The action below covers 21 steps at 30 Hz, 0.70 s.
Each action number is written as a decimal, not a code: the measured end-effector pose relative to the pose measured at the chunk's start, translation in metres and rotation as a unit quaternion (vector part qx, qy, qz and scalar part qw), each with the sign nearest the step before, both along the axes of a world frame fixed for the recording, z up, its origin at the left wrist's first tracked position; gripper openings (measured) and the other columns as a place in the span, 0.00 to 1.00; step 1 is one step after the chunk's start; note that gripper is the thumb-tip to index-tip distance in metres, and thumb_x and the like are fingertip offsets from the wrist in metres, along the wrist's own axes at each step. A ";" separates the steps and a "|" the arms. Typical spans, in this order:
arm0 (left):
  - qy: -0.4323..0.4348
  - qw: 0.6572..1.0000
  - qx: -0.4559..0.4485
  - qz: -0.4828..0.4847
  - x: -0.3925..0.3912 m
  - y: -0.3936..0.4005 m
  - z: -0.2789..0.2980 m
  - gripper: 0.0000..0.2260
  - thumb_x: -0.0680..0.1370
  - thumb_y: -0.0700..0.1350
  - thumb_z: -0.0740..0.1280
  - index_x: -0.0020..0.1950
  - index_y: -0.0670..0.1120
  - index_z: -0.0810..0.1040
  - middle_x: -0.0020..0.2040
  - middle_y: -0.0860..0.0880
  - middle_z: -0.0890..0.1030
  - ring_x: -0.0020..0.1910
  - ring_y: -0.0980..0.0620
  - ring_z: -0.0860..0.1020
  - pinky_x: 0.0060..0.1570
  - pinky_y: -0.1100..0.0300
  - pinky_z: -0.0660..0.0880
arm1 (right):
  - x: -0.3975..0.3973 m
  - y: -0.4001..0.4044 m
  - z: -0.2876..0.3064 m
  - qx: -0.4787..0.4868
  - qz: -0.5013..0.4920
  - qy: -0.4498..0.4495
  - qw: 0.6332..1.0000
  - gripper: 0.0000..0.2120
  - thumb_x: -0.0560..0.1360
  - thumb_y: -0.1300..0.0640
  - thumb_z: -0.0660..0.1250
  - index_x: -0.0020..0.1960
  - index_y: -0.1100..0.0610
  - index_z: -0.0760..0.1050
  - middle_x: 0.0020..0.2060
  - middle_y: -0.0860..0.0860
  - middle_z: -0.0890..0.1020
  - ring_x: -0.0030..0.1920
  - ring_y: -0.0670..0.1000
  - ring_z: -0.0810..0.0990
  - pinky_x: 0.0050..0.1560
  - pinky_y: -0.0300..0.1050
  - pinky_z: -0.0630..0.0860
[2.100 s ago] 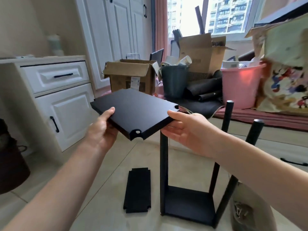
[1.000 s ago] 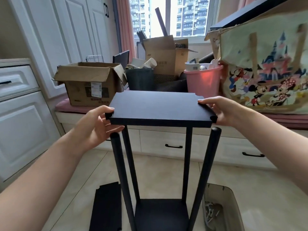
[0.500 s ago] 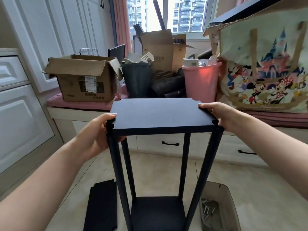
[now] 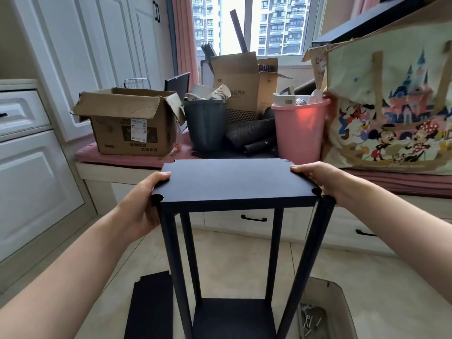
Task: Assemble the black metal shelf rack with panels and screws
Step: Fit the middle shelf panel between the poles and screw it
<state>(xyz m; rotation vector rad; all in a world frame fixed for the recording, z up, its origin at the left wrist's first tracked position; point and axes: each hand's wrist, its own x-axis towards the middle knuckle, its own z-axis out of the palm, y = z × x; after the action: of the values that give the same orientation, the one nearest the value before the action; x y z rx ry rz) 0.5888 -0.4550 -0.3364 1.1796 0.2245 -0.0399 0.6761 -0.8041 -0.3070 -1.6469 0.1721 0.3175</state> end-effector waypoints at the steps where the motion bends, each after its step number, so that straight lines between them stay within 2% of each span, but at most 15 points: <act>1: 0.001 1.000 0.003 -0.001 0.000 0.000 0.000 0.15 0.77 0.52 0.70 0.58 0.43 0.78 0.45 0.46 0.87 0.38 0.49 0.86 0.35 0.57 0.83 | 0.000 0.000 0.000 -0.004 0.003 0.001 1.000 0.07 0.77 0.55 0.67 0.52 0.58 0.79 0.39 0.51 0.83 0.36 0.50 0.82 0.40 0.41 0.75; 5: 0.007 0.999 0.035 0.005 0.002 -0.007 0.003 0.15 0.77 0.53 0.70 0.56 0.43 0.79 0.38 0.47 0.86 0.33 0.50 0.84 0.30 0.57 0.81 | 0.003 -0.006 -0.001 -0.038 -0.020 0.001 0.999 0.09 0.75 0.52 0.70 0.51 0.56 0.78 0.45 0.51 0.80 0.43 0.52 0.78 0.43 0.43 0.69; 9: 0.019 0.998 0.052 0.007 0.004 -0.010 0.006 0.15 0.76 0.53 0.72 0.56 0.43 0.78 0.36 0.46 0.85 0.32 0.49 0.83 0.29 0.57 0.80 | 0.002 -0.009 -0.002 -0.057 -0.017 0.013 0.998 0.11 0.74 0.49 0.70 0.51 0.55 0.79 0.49 0.51 0.78 0.48 0.53 0.74 0.40 0.43 0.66; 11: 0.025 0.998 0.060 0.003 0.004 -0.009 0.007 0.16 0.76 0.53 0.72 0.56 0.43 0.78 0.36 0.45 0.84 0.32 0.49 0.83 0.29 0.56 0.80 | 0.003 -0.011 -0.005 -0.045 -0.015 0.008 0.999 0.12 0.75 0.50 0.69 0.55 0.56 0.80 0.44 0.50 0.81 0.44 0.52 0.78 0.37 0.42 0.70; 14: 0.031 0.997 0.065 -0.018 0.002 -0.009 0.008 0.19 0.73 0.54 0.73 0.57 0.43 0.79 0.38 0.45 0.84 0.32 0.48 0.83 0.30 0.56 0.81 | 0.002 -0.012 -0.007 0.002 -0.016 0.021 1.000 0.09 0.77 0.54 0.67 0.51 0.60 0.79 0.32 0.50 0.84 0.29 0.49 0.83 0.25 0.38 0.77; 16: 0.035 0.997 0.067 -0.029 0.001 -0.010 0.008 0.23 0.68 0.55 0.75 0.57 0.43 0.79 0.39 0.44 0.83 0.33 0.48 0.83 0.31 0.56 0.81 | 0.002 -0.013 -0.010 0.017 -0.008 0.021 1.000 0.08 0.78 0.55 0.67 0.51 0.60 0.79 0.34 0.51 0.85 0.31 0.50 0.84 0.34 0.40 0.81; 19: 0.043 0.996 0.069 -0.035 0.000 -0.010 0.009 0.21 0.70 0.54 0.74 0.57 0.42 0.79 0.37 0.44 0.83 0.33 0.47 0.83 0.31 0.55 0.81 | 0.004 -0.014 -0.012 0.016 -0.002 0.016 1.000 0.10 0.78 0.54 0.67 0.55 0.60 0.79 0.42 0.52 0.85 0.39 0.52 0.83 0.55 0.45 0.76; 20: 0.045 0.996 0.069 -0.039 0.001 -0.010 0.010 0.21 0.71 0.54 0.74 0.57 0.42 0.78 0.37 0.44 0.84 0.33 0.47 0.84 0.31 0.55 0.81 | 0.004 -0.014 -0.012 0.016 -0.002 0.015 1.000 0.11 0.78 0.54 0.67 0.55 0.60 0.79 0.43 0.53 0.84 0.40 0.52 0.83 0.57 0.45 0.75; 21: 0.045 0.995 0.071 -0.045 0.001 -0.010 0.010 0.21 0.71 0.54 0.74 0.57 0.42 0.78 0.37 0.44 0.84 0.33 0.47 0.84 0.32 0.55 0.81 | 0.004 -0.014 -0.012 0.016 0.000 0.014 1.000 0.11 0.78 0.54 0.67 0.55 0.60 0.79 0.42 0.52 0.85 0.39 0.52 0.84 0.55 0.45 0.77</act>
<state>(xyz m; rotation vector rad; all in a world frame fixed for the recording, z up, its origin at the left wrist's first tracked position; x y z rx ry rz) 0.5897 -0.4647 -0.3259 1.3298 0.2571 -0.1591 0.6797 -0.8185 -0.3185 -1.6106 0.1873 0.3412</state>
